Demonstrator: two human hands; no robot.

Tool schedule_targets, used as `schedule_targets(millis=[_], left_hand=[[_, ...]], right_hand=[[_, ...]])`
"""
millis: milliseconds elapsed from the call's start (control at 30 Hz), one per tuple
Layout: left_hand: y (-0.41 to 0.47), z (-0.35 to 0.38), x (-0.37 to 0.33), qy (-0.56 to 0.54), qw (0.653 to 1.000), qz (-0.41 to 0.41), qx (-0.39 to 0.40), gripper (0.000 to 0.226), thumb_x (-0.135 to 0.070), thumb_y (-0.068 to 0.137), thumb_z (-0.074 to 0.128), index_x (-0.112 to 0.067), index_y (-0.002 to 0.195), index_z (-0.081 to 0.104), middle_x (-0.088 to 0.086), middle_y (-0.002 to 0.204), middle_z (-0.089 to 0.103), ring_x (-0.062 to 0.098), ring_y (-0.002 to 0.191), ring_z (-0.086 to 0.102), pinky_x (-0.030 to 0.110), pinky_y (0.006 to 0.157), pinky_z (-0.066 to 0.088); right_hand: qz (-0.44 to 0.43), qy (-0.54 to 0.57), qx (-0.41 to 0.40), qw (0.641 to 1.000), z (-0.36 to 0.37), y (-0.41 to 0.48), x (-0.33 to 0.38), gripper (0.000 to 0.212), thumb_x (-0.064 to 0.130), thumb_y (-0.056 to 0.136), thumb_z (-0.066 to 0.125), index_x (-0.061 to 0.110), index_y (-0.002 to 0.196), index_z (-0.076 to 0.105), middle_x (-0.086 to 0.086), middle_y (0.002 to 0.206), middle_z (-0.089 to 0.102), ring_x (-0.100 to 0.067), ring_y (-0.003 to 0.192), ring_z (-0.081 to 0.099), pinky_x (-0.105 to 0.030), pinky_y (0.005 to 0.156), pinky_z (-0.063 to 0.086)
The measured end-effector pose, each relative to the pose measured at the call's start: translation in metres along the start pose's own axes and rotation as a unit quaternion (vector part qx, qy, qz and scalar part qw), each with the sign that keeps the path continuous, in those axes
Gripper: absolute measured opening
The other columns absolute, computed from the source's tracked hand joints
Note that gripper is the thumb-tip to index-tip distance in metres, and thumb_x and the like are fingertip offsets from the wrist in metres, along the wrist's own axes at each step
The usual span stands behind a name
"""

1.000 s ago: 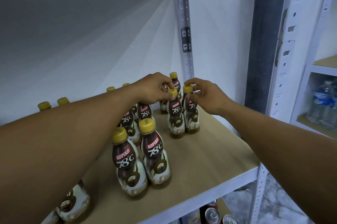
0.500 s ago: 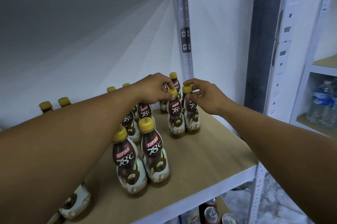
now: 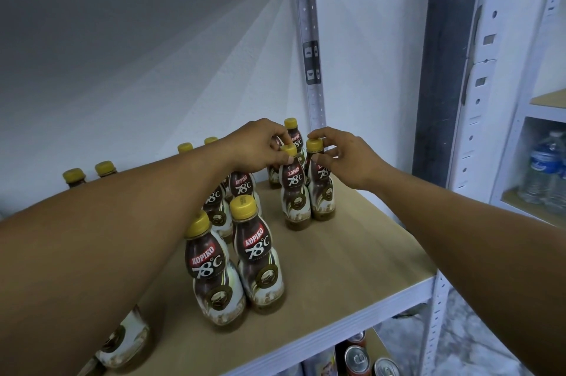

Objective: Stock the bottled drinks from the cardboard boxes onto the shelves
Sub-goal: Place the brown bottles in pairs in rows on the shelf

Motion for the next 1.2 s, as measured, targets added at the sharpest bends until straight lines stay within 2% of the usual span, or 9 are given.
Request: schedule_targets(millis=[233, 367, 533, 767, 1033, 1200], left_hand=[[-0.0017, -0.0004, -0.0010, -0.005, 1.000, -0.004, -0.004, 0.033, -0.034, 0.087, 0.080, -0.025, 0.116, 0.069, 0.000, 0.105, 0.073, 0.016, 0.099, 0.069, 0.045, 0.096, 0.054], [-0.0016, -0.0015, -0.0016, -0.001, 1.000, -0.004, -0.003, 0.039, -0.035, 0.086, 0.081, -0.023, 0.121, 0.069, 0.000, 0.106, 0.072, 0.017, 0.099, 0.069, 0.046, 0.096, 0.054], [-0.0007, -0.0029, -0.0025, 0.007, 1.000, -0.002, 0.002, 0.052, -0.040, 0.082, 0.083, -0.024, 0.129, 0.067, 0.001, 0.115, 0.069, 0.016, 0.102, 0.068, 0.043, 0.097, 0.055], [0.0008, -0.0020, -0.0049, 0.033, 0.999, 0.004, -0.008, 0.042, -0.038, 0.085, 0.082, -0.023, 0.121, 0.068, -0.001, 0.105, 0.070, 0.017, 0.100, 0.066, 0.039, 0.091, 0.055], [0.0030, -0.0004, -0.0026, 0.029, 0.999, 0.000, -0.021, 0.042, -0.037, 0.086, 0.081, -0.023, 0.123, 0.068, 0.000, 0.109, 0.070, 0.016, 0.102, 0.065, 0.038, 0.093, 0.055], [0.0036, -0.0013, -0.0026, 0.028, 1.000, -0.002, -0.013, 0.044, -0.039, 0.084, 0.082, -0.024, 0.124, 0.069, -0.001, 0.107, 0.070, 0.016, 0.101, 0.066, 0.036, 0.091, 0.054]], right_hand=[[0.007, 0.021, 0.006, 1.000, 0.0006, -0.0025, 0.0009, 0.035, 0.018, 0.099, 0.064, 0.032, 0.130, 0.055, 0.003, 0.123, 0.063, -0.018, 0.103, 0.066, -0.033, 0.091, 0.056], [0.012, 0.036, 0.006, 0.999, 0.0003, -0.0043, 0.0017, 0.037, 0.018, 0.100, 0.063, 0.031, 0.132, 0.054, 0.006, 0.122, 0.062, -0.013, 0.101, 0.066, -0.031, 0.091, 0.055], [0.018, 0.042, 0.005, 0.999, -0.0004, -0.0058, 0.0019, 0.039, 0.023, 0.101, 0.062, 0.032, 0.137, 0.052, 0.004, 0.126, 0.061, -0.016, 0.106, 0.065, -0.029, 0.089, 0.053], [0.013, 0.022, 0.006, 1.000, -0.0012, -0.0051, 0.0020, 0.036, 0.019, 0.101, 0.062, 0.030, 0.134, 0.054, 0.004, 0.124, 0.062, -0.019, 0.105, 0.066, -0.035, 0.091, 0.056], [0.008, 0.005, -0.006, 1.000, -0.0008, -0.0036, -0.0005, 0.037, 0.019, 0.102, 0.060, 0.029, 0.137, 0.053, 0.002, 0.127, 0.062, -0.019, 0.107, 0.064, -0.030, 0.088, 0.053], [0.016, 0.017, 0.003, 1.000, -0.0003, -0.0025, -0.0016, 0.039, 0.019, 0.101, 0.061, 0.029, 0.138, 0.052, 0.002, 0.129, 0.061, -0.019, 0.108, 0.063, -0.034, 0.093, 0.054]])
Point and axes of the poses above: each hand's wrist, its own y-axis towards the middle knuckle, its own z-axis out of the palm, x = y × z, the point moved 8 cm from there along y, towards the middle knuckle
